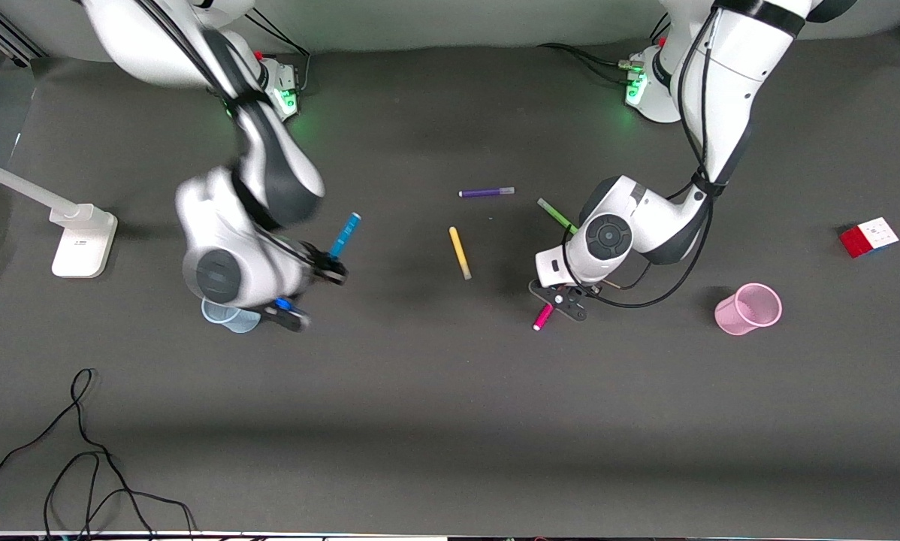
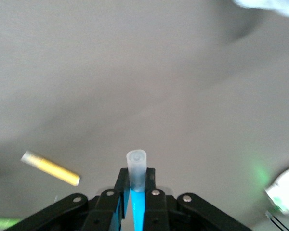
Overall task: Place pink and blue markers in matching cups
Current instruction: 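Carry the blue marker over the clear cup while the left gripper carries pink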
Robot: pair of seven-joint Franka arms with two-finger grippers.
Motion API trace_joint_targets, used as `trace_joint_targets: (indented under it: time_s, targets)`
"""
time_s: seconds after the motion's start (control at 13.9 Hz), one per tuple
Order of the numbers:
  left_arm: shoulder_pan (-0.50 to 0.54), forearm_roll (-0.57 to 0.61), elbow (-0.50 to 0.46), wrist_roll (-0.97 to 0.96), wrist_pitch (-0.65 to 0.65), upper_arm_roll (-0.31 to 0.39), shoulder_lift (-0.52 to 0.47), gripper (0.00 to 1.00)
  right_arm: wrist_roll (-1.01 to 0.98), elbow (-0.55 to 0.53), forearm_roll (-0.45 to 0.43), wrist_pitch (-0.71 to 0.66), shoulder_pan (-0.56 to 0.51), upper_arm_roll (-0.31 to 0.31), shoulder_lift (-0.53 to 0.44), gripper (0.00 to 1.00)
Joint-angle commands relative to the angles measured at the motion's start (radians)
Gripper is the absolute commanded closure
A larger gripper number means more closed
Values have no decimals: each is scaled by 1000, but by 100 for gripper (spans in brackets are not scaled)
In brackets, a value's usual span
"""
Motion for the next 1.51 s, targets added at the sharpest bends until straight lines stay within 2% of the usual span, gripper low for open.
trace_joint_targets:
  time_s: [0.0,0.14,0.29,0.5,0.72,1.01,1.29,1.44]
  targets:
    - [0,17,14,-27,0,5,6,99,-14,143,-10,-201,1,-99,-81,100]
    - [5,11,29,-65,-53,3,-34,100,-114,260,-10,-319,-5,-190,-78,100]
    - [14,5,63,-94,-182,3,-106,100,-255,270,-32,-327,-3,-302,-84,100]
    - [62,-62,158,-94,-415,2,-209,100,-489,261,-62,-298,-6,-423,-51,100]
    - [146,-104,294,-94,-650,2,-272,100,-614,187,-75,-179,-17,-448,28,100]
    - [290,-107,454,-83,-901,3,-284,100,-630,46,-83,63,-10,-447,52,100]
    - [456,-87,475,-73,-934,5,-283,100,-567,21,-74,260,-5,-447,112,100]
    - [514,-52,474,-35,-963,5,-277,100,-489,-81,-74,375,32,-448,80,100]
